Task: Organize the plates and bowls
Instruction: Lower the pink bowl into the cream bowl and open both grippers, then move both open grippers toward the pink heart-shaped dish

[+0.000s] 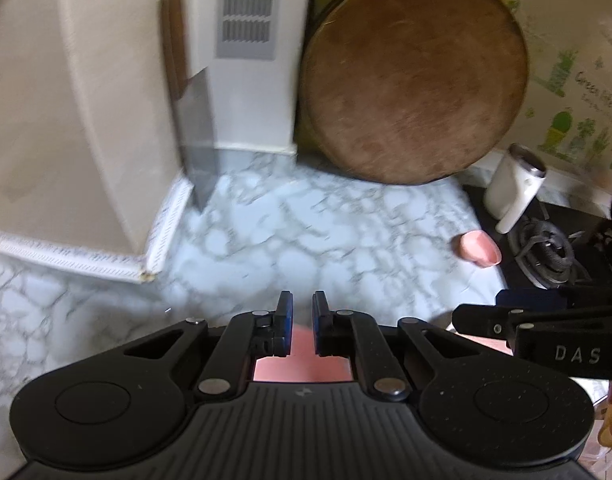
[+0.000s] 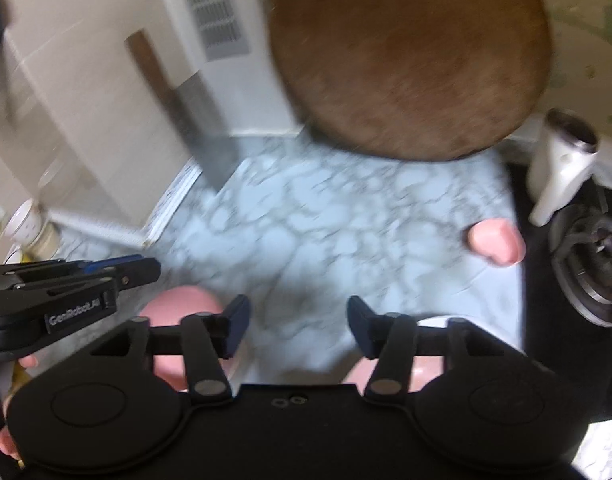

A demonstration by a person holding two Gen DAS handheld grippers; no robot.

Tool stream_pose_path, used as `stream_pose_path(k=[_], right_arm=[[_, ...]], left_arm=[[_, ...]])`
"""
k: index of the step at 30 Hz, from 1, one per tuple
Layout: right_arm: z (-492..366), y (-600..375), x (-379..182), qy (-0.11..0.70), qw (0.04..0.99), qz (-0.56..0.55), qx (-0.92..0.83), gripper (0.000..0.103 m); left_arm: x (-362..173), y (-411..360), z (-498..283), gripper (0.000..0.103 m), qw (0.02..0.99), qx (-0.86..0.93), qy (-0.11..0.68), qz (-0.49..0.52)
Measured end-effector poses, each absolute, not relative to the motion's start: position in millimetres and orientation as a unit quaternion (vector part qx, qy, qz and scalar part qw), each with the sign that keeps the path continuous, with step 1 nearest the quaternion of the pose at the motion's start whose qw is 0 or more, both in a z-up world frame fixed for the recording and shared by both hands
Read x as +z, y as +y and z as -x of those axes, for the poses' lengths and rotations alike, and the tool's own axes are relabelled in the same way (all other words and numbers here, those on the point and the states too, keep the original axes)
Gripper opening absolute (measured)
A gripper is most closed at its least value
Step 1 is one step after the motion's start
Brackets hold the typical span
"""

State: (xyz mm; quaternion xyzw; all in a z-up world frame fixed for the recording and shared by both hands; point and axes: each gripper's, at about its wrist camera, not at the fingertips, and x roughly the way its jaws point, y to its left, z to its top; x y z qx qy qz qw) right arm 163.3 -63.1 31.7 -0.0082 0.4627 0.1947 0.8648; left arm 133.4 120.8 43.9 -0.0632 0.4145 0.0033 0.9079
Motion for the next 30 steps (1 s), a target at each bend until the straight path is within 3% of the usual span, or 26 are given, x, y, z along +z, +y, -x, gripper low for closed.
stream_pose_path(k=[3, 8, 15, 19, 22, 30], right_arm=[[-172, -83, 37, 0.453, 0.874, 0.0, 0.175, 0.066], [-187, -117, 40, 0.446, 0.883, -0.013, 0.143, 0.072], [-206, -157, 34, 0.444, 0.889, -0.024, 0.109, 0.074], [-221, -174, 25, 0.453, 0.886, -0.022, 0.101, 0.083], [-237, -187, 16, 0.463, 0.881, -0.028, 0.097, 0.09], [-280, -220, -15, 0.5, 0.861, -0.054, 0.082, 0.09]], left_arm=[[49, 109, -145, 0.018, 0.91, -0.008, 0.409, 0.064], [54, 84, -165, 0.046, 0.914, -0.023, 0.402, 0.047], [59, 39, -194, 0.061, 0.921, -0.051, 0.385, 0.016], [58, 19, -215, 0.08, 0.922, -0.067, 0.38, 0.023], [52, 0, -232, 0.08, 0.921, -0.074, 0.382, 0.024], [20, -42, -288, 0.08, 0.91, -0.08, 0.405, 0.024]])
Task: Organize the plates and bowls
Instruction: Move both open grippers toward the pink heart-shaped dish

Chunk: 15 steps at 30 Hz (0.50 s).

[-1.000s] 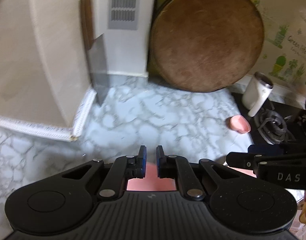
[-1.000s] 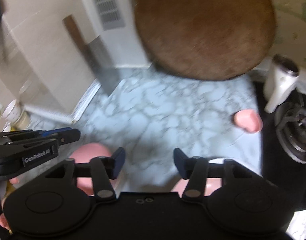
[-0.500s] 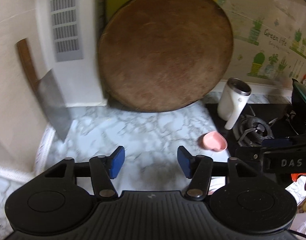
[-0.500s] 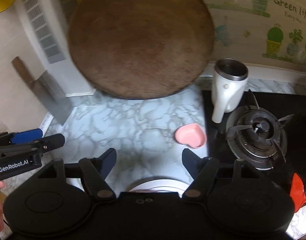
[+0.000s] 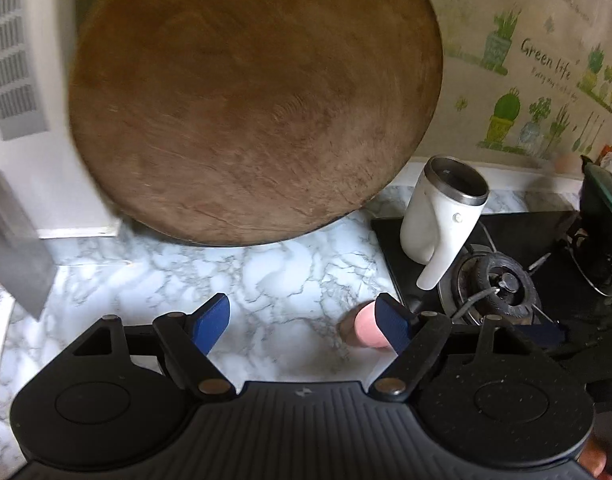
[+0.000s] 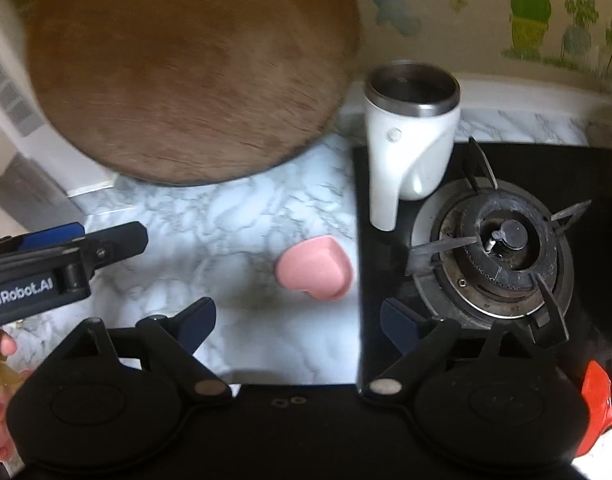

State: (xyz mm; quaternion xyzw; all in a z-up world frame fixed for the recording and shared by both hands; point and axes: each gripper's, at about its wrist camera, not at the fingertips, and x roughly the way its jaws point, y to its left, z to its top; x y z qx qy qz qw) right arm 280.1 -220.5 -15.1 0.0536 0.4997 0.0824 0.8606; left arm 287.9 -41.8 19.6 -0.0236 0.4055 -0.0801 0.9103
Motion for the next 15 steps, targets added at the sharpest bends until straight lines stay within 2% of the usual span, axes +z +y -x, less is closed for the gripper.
stream_pose_path(k=[14, 15], right_arm=[[-324, -232, -67, 0.539, 0.835, -0.05, 0.096, 0.07], [-327, -232, -70, 0.541, 0.834, -0.05, 0.094, 0.065]], left_arm=[[-56, -76, -350, 0.08, 0.876, -0.088, 0.474, 0.039], [-61, -77, -352, 0.08, 0.874, -0.086, 0.477, 0.04]])
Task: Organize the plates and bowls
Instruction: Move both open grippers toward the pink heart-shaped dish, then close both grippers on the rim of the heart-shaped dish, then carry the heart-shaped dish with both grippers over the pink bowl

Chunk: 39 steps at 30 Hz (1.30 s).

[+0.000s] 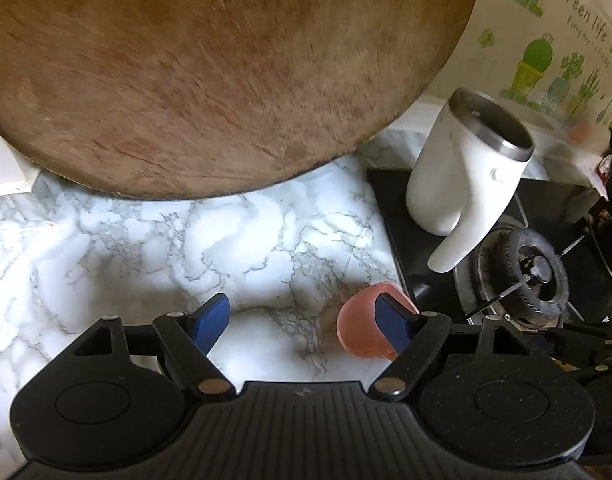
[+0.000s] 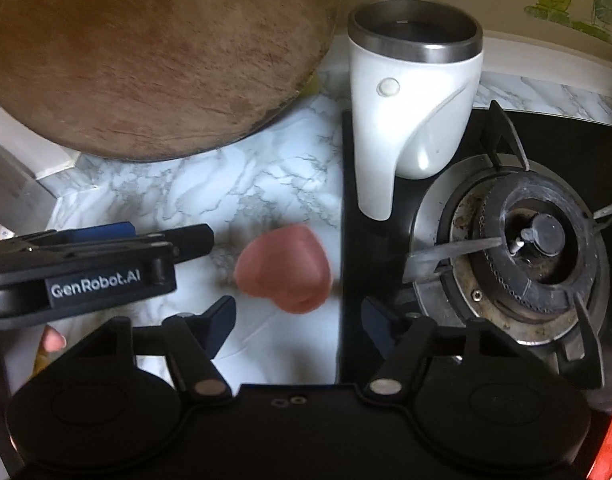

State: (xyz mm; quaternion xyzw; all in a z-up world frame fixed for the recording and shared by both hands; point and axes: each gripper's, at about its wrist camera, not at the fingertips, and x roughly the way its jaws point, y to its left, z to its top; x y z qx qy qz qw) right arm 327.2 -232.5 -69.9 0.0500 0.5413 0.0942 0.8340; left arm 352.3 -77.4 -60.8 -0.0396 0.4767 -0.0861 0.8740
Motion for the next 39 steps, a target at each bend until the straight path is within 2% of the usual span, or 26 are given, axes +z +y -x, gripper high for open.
stream_pose_path(k=[6, 8, 12, 14, 18, 20, 21, 23, 28, 39], right_arm=[[-340, -232, -85, 0.55, 0.829, -0.043, 0.091, 0.055], [-343, -232, -89, 0.552, 0.828, -0.044, 0.09, 0.051], [-346, -231, -95, 0.553, 0.828, -0.037, 0.088, 0.044], [-348, -230, -97, 0.552, 0.828, -0.035, 0.089, 0.038], [-349, -230, -101, 0.554, 0.827, -0.029, 0.092, 0.025], [-349, -230, -102, 0.554, 0.827, -0.03, 0.093, 0.018], [-349, -230, -103, 0.553, 0.827, -0.031, 0.093, 0.013], [-350, -231, -103, 0.553, 0.828, -0.035, 0.092, 0.011], [-348, -231, -100, 0.548, 0.83, -0.038, 0.094, 0.006], [-326, -220, -72, 0.534, 0.837, -0.044, 0.11, 0.006]], left_arm=[[-79, -90, -363, 0.079, 0.87, -0.086, 0.484, 0.031], [-84, -93, -366, 0.065, 0.868, -0.088, 0.487, 0.028], [-92, -95, -372, 0.055, 0.862, -0.088, 0.498, 0.037], [-97, -96, -375, 0.039, 0.858, -0.089, 0.505, 0.04], [-104, -98, -377, 0.03, 0.852, -0.093, 0.514, 0.042], [-106, -99, -378, 0.018, 0.85, -0.1, 0.515, 0.046], [-107, -100, -378, 0.016, 0.849, -0.103, 0.517, 0.044], [-107, -102, -377, 0.011, 0.848, -0.106, 0.518, 0.042], [-107, -102, -374, 0.006, 0.845, -0.112, 0.522, 0.04], [-81, -85, -352, 0.006, 0.846, -0.115, 0.519, 0.041]])
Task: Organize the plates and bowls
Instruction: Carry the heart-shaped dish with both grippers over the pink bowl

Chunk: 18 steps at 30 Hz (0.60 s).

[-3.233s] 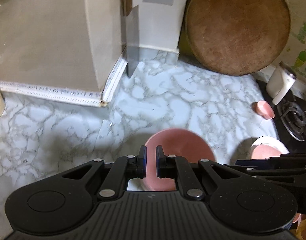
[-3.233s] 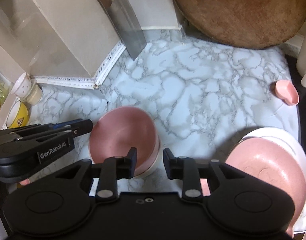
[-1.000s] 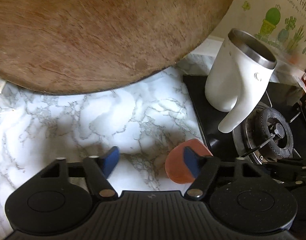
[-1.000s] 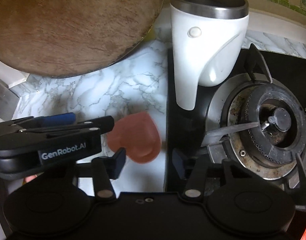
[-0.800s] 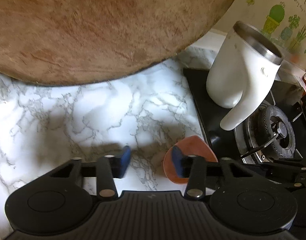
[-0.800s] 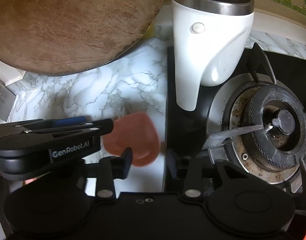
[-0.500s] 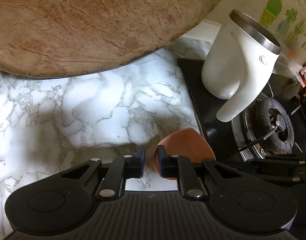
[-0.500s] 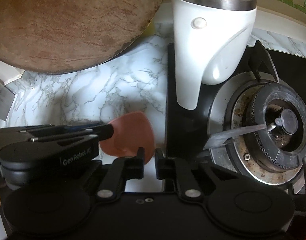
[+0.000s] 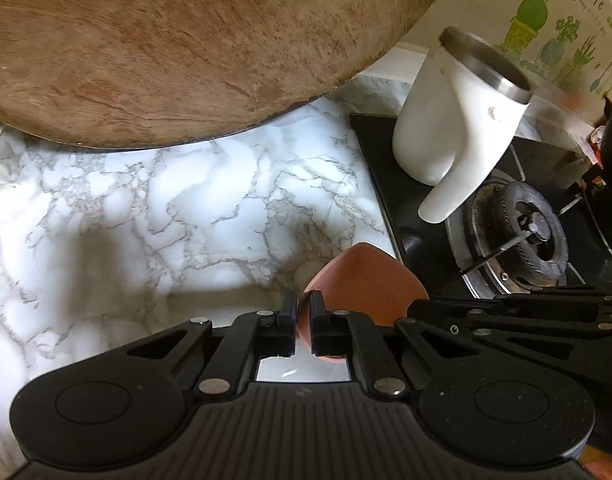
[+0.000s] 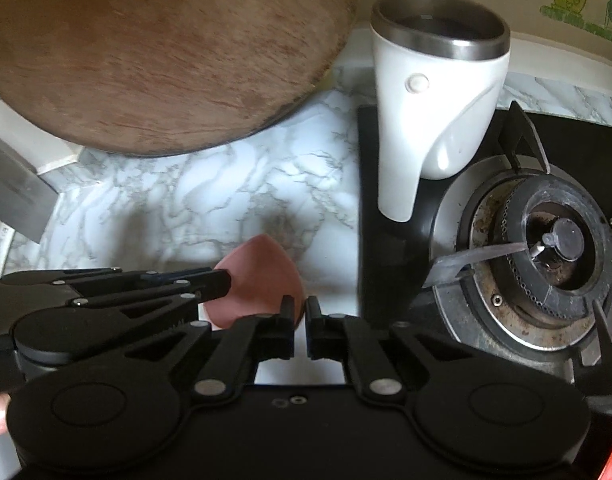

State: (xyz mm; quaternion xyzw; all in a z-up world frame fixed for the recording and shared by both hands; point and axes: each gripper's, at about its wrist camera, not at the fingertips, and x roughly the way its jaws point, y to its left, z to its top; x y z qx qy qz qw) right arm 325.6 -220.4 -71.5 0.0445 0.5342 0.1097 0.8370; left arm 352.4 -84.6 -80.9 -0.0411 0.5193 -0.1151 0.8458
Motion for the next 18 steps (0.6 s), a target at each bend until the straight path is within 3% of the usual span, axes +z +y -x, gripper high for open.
stream_pose_path(k=[18], right_arm=[[-253, -166, -13, 0.494, 0.856, -0.034, 0.15, 0.006]], left_arm=[[-15, -24, -281, 0.006, 0.87, -0.097, 0.482, 0.045]])
